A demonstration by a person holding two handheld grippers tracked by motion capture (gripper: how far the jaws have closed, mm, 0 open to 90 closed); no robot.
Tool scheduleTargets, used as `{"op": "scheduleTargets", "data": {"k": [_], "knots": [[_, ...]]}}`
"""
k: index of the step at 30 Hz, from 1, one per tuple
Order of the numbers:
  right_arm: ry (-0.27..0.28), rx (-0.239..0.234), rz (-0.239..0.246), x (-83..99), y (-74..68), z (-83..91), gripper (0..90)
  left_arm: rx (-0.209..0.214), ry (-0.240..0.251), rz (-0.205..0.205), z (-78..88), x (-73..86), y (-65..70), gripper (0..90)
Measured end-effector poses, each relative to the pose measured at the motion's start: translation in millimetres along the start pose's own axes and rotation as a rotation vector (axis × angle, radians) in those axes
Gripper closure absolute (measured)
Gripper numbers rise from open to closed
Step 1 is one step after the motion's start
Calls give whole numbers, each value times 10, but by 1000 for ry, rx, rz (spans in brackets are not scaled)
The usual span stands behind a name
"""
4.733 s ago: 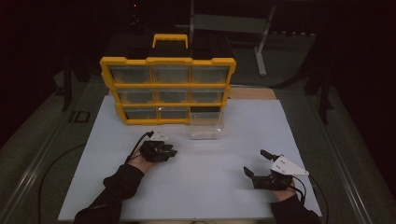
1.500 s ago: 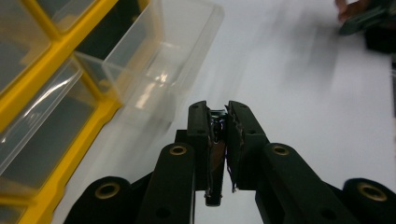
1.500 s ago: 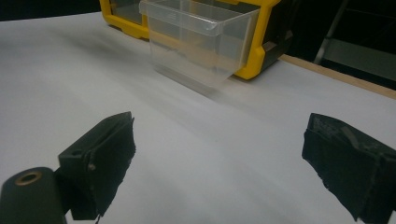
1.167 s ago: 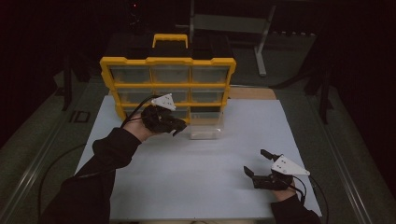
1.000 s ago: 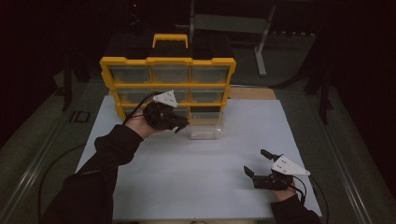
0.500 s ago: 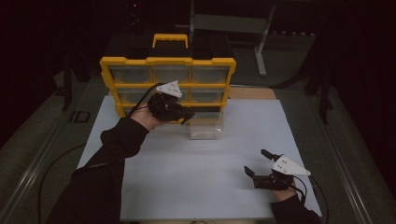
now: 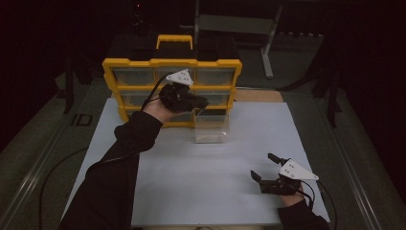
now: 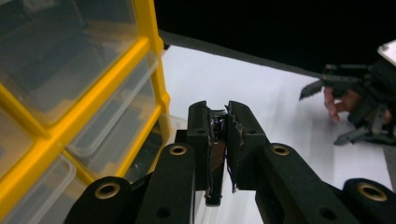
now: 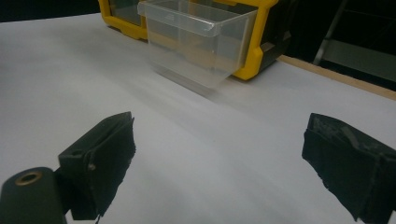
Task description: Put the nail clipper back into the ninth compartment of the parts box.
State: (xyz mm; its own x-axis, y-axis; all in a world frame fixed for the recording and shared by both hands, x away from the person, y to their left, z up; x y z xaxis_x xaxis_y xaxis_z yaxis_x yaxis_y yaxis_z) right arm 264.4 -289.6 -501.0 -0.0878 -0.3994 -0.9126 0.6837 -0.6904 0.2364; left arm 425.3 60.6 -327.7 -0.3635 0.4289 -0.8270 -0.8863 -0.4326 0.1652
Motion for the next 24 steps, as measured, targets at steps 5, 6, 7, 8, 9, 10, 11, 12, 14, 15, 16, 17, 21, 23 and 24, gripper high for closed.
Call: {"op": "scheduleTargets", "data": {"k": [5,6,7,8,9,10,11,12,14,15,16,17,21,23,24], "knots": [[-3,0,-6,7,7,0,93,9,16,-4,-64,-52,-6,808],[-2,0,-6,7,6,1,93,9,17,-3,-79,-57,-12,808],[-2,0,-6,5,6,2,93,15,19,1,-97,-58,-18,808],[-2,0,-6,4,5,1,93,14,22,-2,-112,-59,-26,808],[-1,0,-5,5,5,2,93,21,26,2,-130,-59,-34,808],[-2,0,-6,5,6,2,93,15,35,-7,-144,-55,-38,808],[-2,0,-6,6,6,1,93,21,53,-7,-153,-48,-42,808],[-2,0,-6,5,7,3,93,43,61,-6,-169,-41,-51,808],[2,0,-5,2,10,6,93,35,62,-5,-211,-26,-64,808],[2,2,-5,1,10,9,93,40,60,-3,-233,-18,-76,808],[4,2,-4,1,13,12,93,40,58,1,-257,-10,-88,808],[5,1,-5,0,14,14,93,40,52,3,-279,-4,-98,808],[8,0,-6,4,18,15,93,33,36,6,-350,14,-123,808],[5,1,-7,8,21,15,93,41,24,15,-371,21,-149,808],[5,1,-9,9,21,16,93,28,22,10,-383,28,-158,808]]}}
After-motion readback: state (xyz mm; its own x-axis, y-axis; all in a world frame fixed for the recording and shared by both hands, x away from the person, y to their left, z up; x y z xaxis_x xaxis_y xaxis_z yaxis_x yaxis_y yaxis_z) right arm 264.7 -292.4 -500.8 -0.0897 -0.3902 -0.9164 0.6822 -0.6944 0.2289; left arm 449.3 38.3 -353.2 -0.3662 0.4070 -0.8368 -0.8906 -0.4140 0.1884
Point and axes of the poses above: each handheld gripper's, and its own axes: z roughly backward along the jaws, x roughly out of its underside, y roughly to its right, the point moved 1 cm from there along -z, roughly forward along the jaws, and after that the axes turned 10 degrees about z, right-handed, at the moved point
